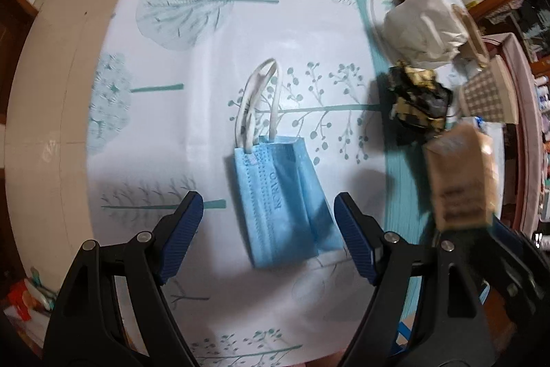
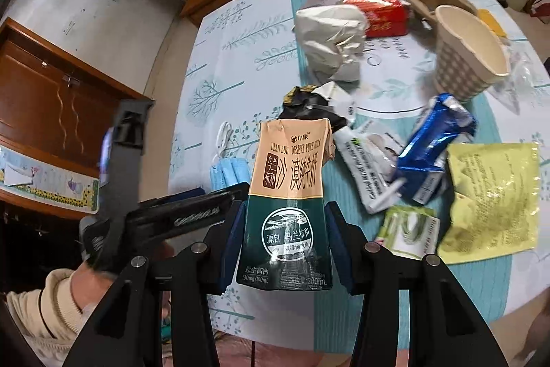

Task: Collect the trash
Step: 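Lift the carton with the right gripper while the left lifts the blue mask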

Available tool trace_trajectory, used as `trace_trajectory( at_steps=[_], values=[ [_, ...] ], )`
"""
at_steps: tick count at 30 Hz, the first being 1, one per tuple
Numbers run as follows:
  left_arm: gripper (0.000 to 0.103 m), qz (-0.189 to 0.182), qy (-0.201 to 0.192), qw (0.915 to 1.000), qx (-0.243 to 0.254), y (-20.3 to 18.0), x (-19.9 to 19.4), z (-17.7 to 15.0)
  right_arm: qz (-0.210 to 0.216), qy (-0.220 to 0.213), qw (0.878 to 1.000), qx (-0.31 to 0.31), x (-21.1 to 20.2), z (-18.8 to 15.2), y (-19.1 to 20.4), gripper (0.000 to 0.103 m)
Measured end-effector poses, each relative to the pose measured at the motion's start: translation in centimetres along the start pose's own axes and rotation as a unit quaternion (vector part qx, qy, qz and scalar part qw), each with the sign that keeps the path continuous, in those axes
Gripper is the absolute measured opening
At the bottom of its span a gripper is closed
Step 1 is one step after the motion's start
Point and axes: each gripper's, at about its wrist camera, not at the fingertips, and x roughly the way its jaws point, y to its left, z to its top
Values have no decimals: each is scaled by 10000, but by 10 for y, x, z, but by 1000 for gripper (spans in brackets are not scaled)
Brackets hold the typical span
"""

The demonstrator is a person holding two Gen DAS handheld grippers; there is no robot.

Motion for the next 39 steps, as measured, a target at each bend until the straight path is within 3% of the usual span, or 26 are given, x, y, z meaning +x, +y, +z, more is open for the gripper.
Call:
trace_trajectory(
  at_steps=[3, 7, 9, 11, 13, 17, 24, 29, 36, 39],
  values=[
    [76, 56, 129, 9999, -52, -3, 10, 1, -114, -116, 9999, 10, -12, -7, -3, 47],
    [74, 230, 15, 9997, 68, -10, 12, 0, -238, -238, 9994, 55, -24, -13, -5, 47],
    [65, 382, -38, 9992, 71, -12, 12, -2, -298, -306, 9990, 94, -33, -18, -9, 47],
    [37, 556, -182, 9982, 159, -15, 9, -4, -355, -340, 9987, 120, -38, -22, -11, 47],
    [22, 499, -231, 9982, 227, -17, 7, -6, -405, -343, 9985, 135, -44, -28, -15, 47],
    [10, 367, -225, 9989, 160, -17, 6, -11, -514, -277, 9982, 156, -54, -44, -23, 47],
    [8, 239, -184, 9995, 21, -20, -3, -42, -444, -170, 9988, 85, -69, -69, -40, 47],
    [8, 193, -446, 9988, 87, -34, -28, -79, -271, -124, 9991, -294, -85, -88, -55, 47],
    [8, 107, -845, 9963, 102, -62, -83, -153, 11, -44, 9978, -660, -115, -141, -99, 47],
    [8, 119, -884, 9959, 144, -98, -87, -200, 155, -19, 9976, -678, -121, -174, -130, 47]
  ],
)
